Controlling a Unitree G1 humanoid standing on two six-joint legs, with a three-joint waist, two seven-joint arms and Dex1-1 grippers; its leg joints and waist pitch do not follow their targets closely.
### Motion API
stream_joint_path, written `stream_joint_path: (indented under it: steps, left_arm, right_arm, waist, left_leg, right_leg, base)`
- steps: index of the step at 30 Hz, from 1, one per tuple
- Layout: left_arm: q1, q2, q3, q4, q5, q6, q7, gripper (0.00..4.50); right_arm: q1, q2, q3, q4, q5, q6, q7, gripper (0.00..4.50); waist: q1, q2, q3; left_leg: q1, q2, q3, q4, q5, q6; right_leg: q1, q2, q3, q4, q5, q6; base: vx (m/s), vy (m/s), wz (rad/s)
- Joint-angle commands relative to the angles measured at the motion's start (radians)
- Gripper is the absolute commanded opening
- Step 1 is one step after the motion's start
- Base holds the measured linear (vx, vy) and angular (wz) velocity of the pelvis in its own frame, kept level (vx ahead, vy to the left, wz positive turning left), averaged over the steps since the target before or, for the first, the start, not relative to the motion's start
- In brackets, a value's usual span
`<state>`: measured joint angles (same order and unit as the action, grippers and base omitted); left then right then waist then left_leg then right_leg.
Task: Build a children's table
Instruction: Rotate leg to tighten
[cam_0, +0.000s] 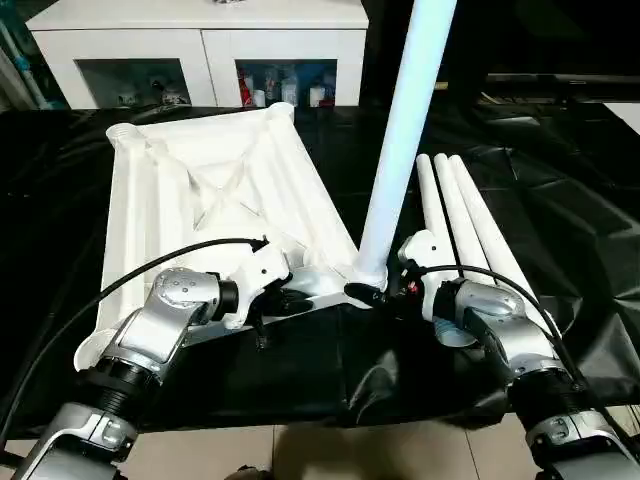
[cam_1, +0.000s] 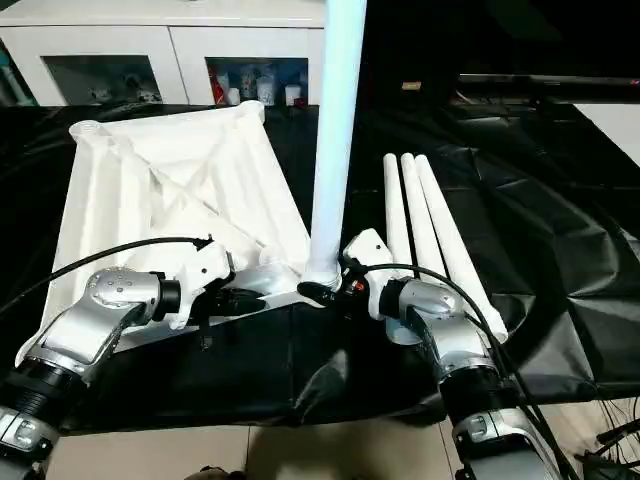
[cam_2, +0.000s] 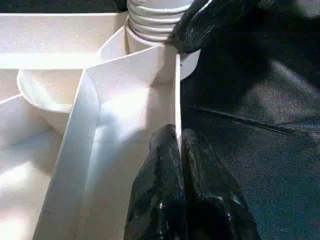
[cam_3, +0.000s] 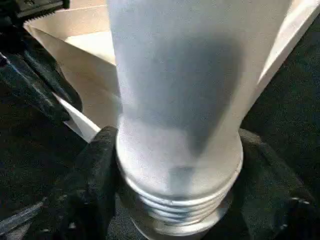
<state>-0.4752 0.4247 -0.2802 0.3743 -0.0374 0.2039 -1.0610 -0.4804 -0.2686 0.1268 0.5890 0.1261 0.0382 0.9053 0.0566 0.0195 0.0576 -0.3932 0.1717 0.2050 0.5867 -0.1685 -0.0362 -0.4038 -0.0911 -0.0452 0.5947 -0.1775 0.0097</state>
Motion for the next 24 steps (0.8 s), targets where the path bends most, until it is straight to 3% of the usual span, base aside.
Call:
stream_joint_path:
  steps: [1, 12, 14, 16, 18, 21, 22, 24]
  left_arm:
    - [0.015, 0.006, 0.001, -0.02, -0.016, 0.005, -0.018, 0.0]
    - [0.013, -0.015, -0.008, -0.006, -0.006, 0.007, 0.002, 0.0]
    - [0.005, -0.04, -0.014, 0.01, 0.012, 0.012, 0.043, 0.0]
    - [-0.009, -0.072, -0.025, 0.036, 0.038, 0.018, 0.098, 0.0]
    - [-0.027, -0.109, -0.035, 0.068, 0.062, 0.026, 0.152, 0.0]
    - [-0.069, -0.182, -0.045, 0.136, 0.094, 0.044, 0.252, 0.0]
    - [-0.079, -0.199, -0.046, 0.151, 0.101, 0.048, 0.276, 0.0]
    - [-0.103, -0.236, -0.047, 0.193, 0.119, 0.058, 0.341, 0.0]
  right_arm:
    - [0.016, -0.013, -0.01, -0.009, 0.016, 0.017, 0.005, 2.83]
    - [0.035, 0.021, -0.02, 0.028, -0.012, 0.019, -0.088, 2.74]
    - [0.028, 0.046, -0.032, 0.057, -0.027, 0.016, -0.167, 2.74]
    - [0.016, 0.082, -0.053, 0.087, -0.031, 0.027, -0.258, 2.74]
    - [-0.001, 0.119, -0.073, 0.12, -0.037, 0.03, -0.356, 2.74]
    - [-0.051, 0.185, -0.11, 0.196, -0.039, 0.057, -0.532, 2.74]
    - [-0.062, 0.199, -0.113, 0.212, -0.039, 0.059, -0.56, 2.74]
    - [-0.086, 0.229, -0.111, 0.242, -0.048, 0.06, -0.62, 2.74]
  waist:
    - [0.001, -0.001, -0.064]
    - [0.0, 0.002, -0.064]
    - [-0.004, 0.002, -0.061]
    - [-0.01, 0.001, -0.052]
    - [-0.014, 0.0, -0.051]
    - [-0.025, 0.005, -0.049]
    - [-0.025, 0.006, -0.049]
    - [-0.025, 0.007, -0.05]
  left_leg:
    - [0.027, 0.06, -0.027, -0.074, -0.237, 0.057]
    - [0.028, 0.06, -0.027, -0.074, -0.238, 0.054]
    - [0.029, 0.06, -0.028, -0.078, -0.268, 0.041]
    - [0.034, 0.059, -0.031, -0.085, -0.349, 0.006]
    - [0.039, 0.058, -0.035, -0.087, -0.399, -0.019]
    - [0.041, 0.056, -0.041, -0.09, -0.45, -0.044]
    - [0.047, 0.055, -0.041, -0.089, -0.471, -0.051]
    - [0.046, 0.054, -0.042, -0.088, -0.478, -0.05]
  right_leg:
    - [0.039, -0.054, 0.037, -0.055, -0.138, -0.275]
    - [0.038, -0.053, 0.036, -0.054, -0.127, -0.279]
    - [0.037, -0.054, 0.036, -0.059, -0.168, -0.273]
    - [0.031, -0.055, 0.038, -0.072, -0.29, -0.248]
    - [0.028, -0.059, 0.039, -0.08, -0.373, -0.221]
    - [0.02, -0.058, 0.039, -0.088, -0.431, -0.193]
    - [0.015, -0.058, 0.038, -0.092, -0.456, -0.187]
    - [0.015, -0.057, 0.038, -0.095, -0.458, -0.18]
  base:
    - [0.0, 0.0, 0.0]
    - [0.0, 0.0, 0.0]
    - [0.0, 0.0, 0.0]
    - [0.0, 0.0, 0.0]
    - [0.0, 0.0, 0.0]
    - [0.0, 0.0, 0.0]
    - [0.0, 0.0, 0.0]
    - [0.0, 0.0, 0.0]
